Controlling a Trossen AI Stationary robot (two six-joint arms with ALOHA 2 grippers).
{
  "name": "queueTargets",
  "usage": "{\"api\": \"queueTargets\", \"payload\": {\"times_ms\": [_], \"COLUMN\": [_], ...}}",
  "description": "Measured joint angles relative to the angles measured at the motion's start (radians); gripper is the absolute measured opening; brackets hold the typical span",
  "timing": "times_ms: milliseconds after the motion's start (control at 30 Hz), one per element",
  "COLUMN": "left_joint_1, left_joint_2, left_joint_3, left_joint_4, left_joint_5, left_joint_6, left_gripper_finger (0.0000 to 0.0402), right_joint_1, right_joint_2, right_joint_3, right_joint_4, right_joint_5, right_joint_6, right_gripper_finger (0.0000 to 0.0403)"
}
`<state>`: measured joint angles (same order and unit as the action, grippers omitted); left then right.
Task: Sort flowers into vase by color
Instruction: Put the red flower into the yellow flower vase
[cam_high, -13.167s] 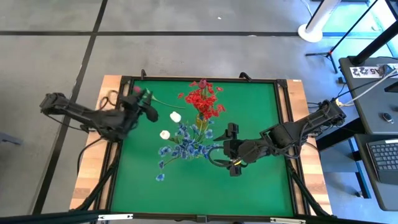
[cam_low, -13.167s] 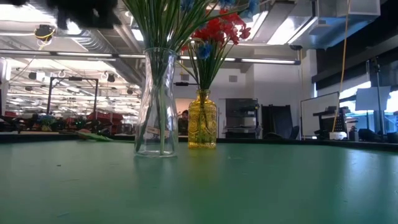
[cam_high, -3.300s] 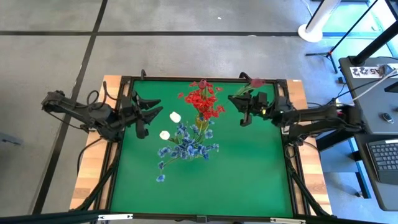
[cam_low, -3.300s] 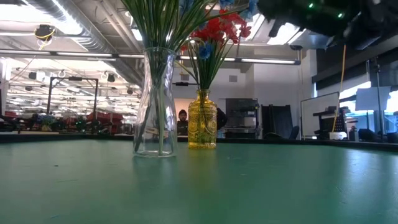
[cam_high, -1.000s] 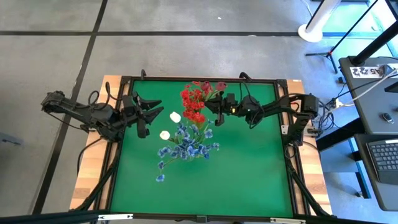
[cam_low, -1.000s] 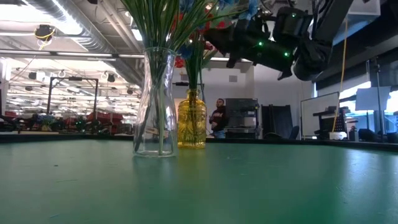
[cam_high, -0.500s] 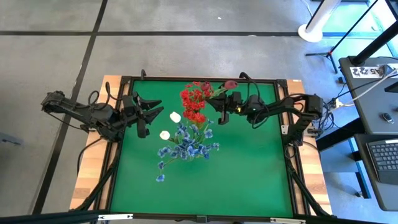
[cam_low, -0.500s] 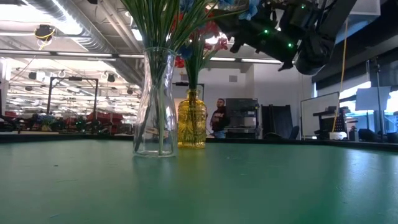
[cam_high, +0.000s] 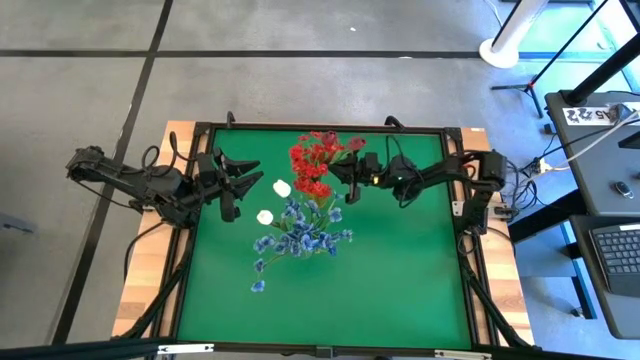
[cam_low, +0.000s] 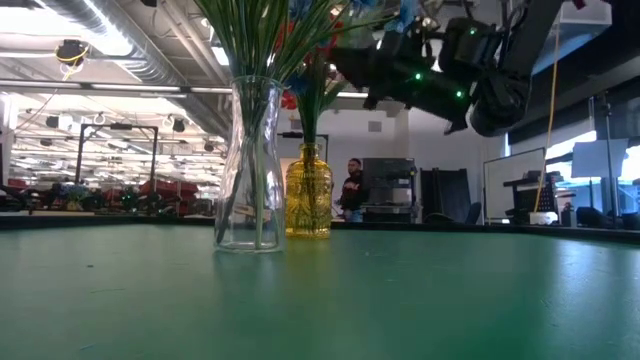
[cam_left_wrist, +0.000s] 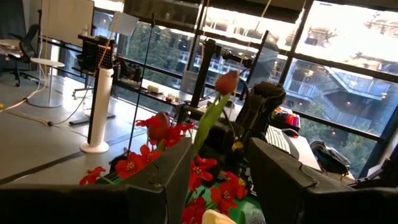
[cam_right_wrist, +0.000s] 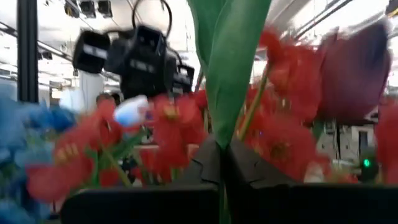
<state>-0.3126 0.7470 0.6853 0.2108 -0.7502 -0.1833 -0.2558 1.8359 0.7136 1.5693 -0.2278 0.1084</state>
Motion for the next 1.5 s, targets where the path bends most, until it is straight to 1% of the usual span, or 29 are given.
{"api": "queueTargets", "payload": {"times_ms": [200,533,633,700,767,867,1100,1233,1367,1500], "left_joint_1": [0.000,0.000,0.000,0.000,0.000,0.000,0.000,0.000,0.000,0.000], "left_joint_2": [0.000,0.000,0.000,0.000,0.000,0.000,0.000,0.000,0.000,0.000], "left_joint_3": [0.000,0.000,0.000,0.000,0.000,0.000,0.000,0.000,0.000,0.000], "left_joint_4": [0.000,0.000,0.000,0.000,0.000,0.000,0.000,0.000,-0.001,-0.006], "left_joint_5": [0.000,0.000,0.000,-0.001,-0.001,-0.001,-0.001,-0.002,-0.015,-0.026], "left_joint_6": [0.001,0.002,0.002,0.002,0.002,0.001,0.000,0.000,-0.001,-0.001], "left_gripper_finger": [0.0155,0.0155,0.0155,0.0155,0.0155,0.0155,0.0155,0.0155,0.0155,0.0155], "right_joint_1": [0.000,0.000,0.000,0.000,0.000,0.000,0.000,0.000,0.000,0.000], "right_joint_2": [0.043,0.043,0.041,0.041,0.038,0.012,-0.098,-0.178,-0.262,-0.339], "right_joint_3": [0.000,0.000,0.000,0.001,0.000,-0.002,-0.002,-0.002,-0.001,-0.001], "right_joint_4": [-0.017,-0.281,-0.318,-0.326,-0.345,-0.400,-0.595,-0.746,-0.863,-0.951], "right_joint_5": [0.000,-0.001,-0.003,-0.035,-0.055,-0.062,-0.065,-0.073,-0.080,-0.080], "right_joint_6": [0.021,0.018,0.018,0.018,0.018,0.018,0.009,-0.013,-0.034,-0.039], "right_gripper_finger": [0.0000,0.0001,0.0005,0.0017,0.0037,0.0080,0.0207,0.0268,0.0311,0.0338]}}
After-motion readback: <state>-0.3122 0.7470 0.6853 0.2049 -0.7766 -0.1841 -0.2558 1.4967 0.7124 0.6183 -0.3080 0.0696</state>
